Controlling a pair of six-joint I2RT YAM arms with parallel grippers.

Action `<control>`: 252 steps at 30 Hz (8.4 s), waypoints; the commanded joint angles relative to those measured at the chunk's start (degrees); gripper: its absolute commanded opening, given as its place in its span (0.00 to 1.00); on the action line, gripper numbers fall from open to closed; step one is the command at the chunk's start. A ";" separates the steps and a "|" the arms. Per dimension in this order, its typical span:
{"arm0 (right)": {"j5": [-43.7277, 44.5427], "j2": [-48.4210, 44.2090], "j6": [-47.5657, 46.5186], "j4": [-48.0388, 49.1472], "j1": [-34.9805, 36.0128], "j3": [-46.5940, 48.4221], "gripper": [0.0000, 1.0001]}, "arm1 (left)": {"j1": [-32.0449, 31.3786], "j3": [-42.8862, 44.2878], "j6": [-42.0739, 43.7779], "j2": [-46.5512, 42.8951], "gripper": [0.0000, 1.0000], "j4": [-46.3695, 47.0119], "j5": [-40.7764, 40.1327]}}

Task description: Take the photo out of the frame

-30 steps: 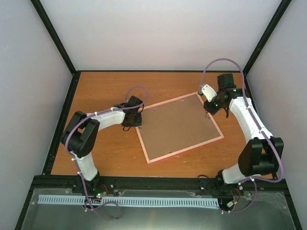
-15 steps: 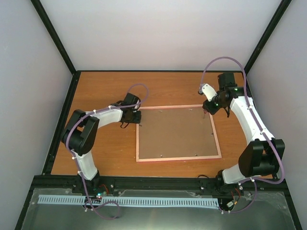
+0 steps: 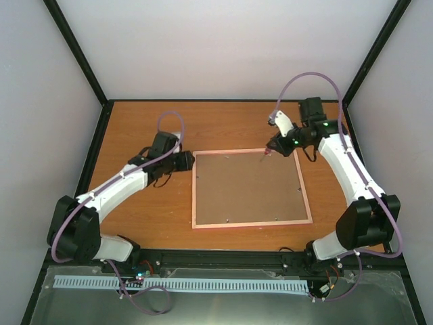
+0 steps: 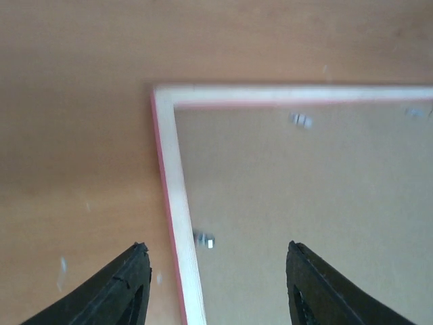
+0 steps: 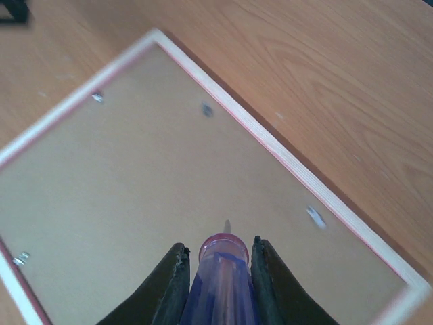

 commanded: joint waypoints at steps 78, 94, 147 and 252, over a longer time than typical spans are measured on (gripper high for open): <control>12.20 24.01 24.69 11.37 27.51 16.05 0.03 | -5.44 -21.51 -16.92 7.51 0.01 14.13 4.64; 11.98 11.10 11.66 11.03 12.16 8.11 0.03 | 0.22 -8.96 -5.62 7.29 0.16 4.82 1.25; 12.16 13.66 -9.15 5.62 -5.00 1.29 0.03 | -14.27 -17.20 -15.50 -2.84 0.48 -5.64 6.38; -11.42 24.67 17.12 20.37 21.96 14.73 0.03 | -2.53 -13.59 -9.66 14.38 0.13 12.87 4.70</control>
